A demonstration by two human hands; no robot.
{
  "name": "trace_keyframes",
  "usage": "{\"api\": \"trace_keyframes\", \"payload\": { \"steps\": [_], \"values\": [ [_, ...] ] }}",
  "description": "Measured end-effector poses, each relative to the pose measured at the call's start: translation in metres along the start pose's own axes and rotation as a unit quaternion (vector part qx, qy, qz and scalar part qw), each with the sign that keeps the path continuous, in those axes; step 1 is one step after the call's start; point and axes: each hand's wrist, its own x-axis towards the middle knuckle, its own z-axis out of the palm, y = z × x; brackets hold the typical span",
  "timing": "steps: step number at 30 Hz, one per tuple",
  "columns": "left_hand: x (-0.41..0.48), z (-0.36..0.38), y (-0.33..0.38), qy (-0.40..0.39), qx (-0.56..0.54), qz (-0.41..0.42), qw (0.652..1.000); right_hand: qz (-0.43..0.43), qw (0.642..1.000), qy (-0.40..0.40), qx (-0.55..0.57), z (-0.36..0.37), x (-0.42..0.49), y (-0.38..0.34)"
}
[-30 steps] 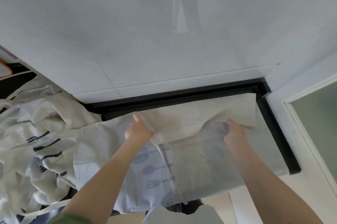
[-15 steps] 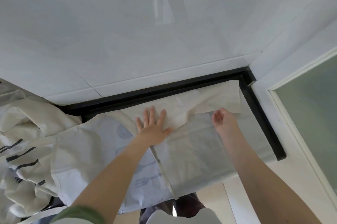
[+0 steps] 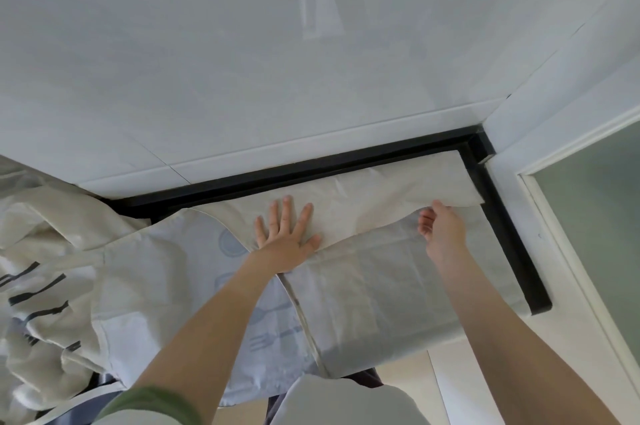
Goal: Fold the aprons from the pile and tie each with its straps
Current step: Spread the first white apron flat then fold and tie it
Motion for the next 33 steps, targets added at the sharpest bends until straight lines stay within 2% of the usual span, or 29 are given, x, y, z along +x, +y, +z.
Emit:
{"api": "trace_keyframes", "payload": {
  "steps": [4, 6, 7, 8, 10, 11, 12, 13, 14, 18, 20, 22, 24, 26, 30, 31, 33],
  "values": [
    [0.003, -0.002, -0.003, 0.004, 0.011, 0.005, 1.000, -0.060, 0.993, 0.091, -0.052, -0.027, 0.009, -0.002],
    [0.006, -0.004, -0.004, 0.011, 0.021, 0.010, 1.000, -0.134, 0.969, 0.140, -0.154, -0.032, 0.006, 0.002],
    [0.007, -0.005, -0.005, 0.014, 0.025, 0.013, 1.000, -0.186, 0.943, 0.152, -0.231, -0.031, 0.003, 0.005],
    [0.007, -0.007, -0.006, 0.017, 0.026, 0.015, 0.999, -0.260, 0.906, 0.125, -0.311, -0.027, -0.002, 0.009],
    [0.010, -0.010, -0.007, 0.021, 0.026, 0.018, 0.999, -0.386, 0.780, -0.027, -0.493, -0.015, -0.013, 0.023],
    [0.011, -0.011, -0.007, 0.024, 0.027, 0.019, 0.999, -0.393, 0.708, -0.107, -0.577, -0.009, -0.016, 0.036],
    [0.012, -0.011, -0.008, 0.028, 0.026, 0.020, 0.999, -0.363, 0.647, -0.168, -0.649, -0.004, -0.017, 0.048],
    [0.012, -0.011, -0.008, 0.034, 0.023, 0.024, 0.999, -0.321, 0.604, -0.198, -0.702, -0.001, -0.016, 0.060],
    [0.012, -0.010, -0.008, 0.044, 0.016, 0.029, 0.998, -0.296, 0.581, -0.204, -0.730, -0.001, -0.016, 0.068],
    [0.005, -0.001, -0.016, 0.137, -0.017, 0.045, 0.989, -0.298, 0.564, -0.179, -0.749, -0.001, -0.019, 0.071],
    [-0.006, 0.011, -0.022, 0.232, -0.039, 0.029, 0.972, -0.333, 0.559, -0.152, -0.744, -0.003, -0.027, 0.071],
    [-0.022, 0.022, -0.026, 0.287, -0.075, 0.004, 0.955, -0.395, 0.564, -0.130, -0.713, 0.001, -0.045, 0.078],
    [-0.037, 0.034, -0.032, 0.296, -0.098, -0.001, 0.950, -0.431, 0.567, -0.152, -0.685, 0.010, -0.067, 0.088],
    [-0.047, 0.045, -0.039, 0.293, -0.106, 0.002, 0.950, -0.414, 0.567, -0.192, -0.686, 0.022, -0.086, 0.102],
    [-0.058, 0.053, -0.049, 0.269, -0.136, 0.010, 0.953, -0.376, 0.627, -0.189, -0.656, 0.041, -0.115, 0.123],
    [-0.062, 0.053, -0.051, 0.268, -0.147, 0.011, 0.952, -0.371, 0.628, -0.195, -0.656, 0.044, -0.121, 0.128],
    [-0.072, 0.056, -0.055, 0.265, -0.182, 0.016, 0.947, -0.356, 0.606, -0.226, -0.675, 0.045, -0.134, 0.139]
  ]
}}
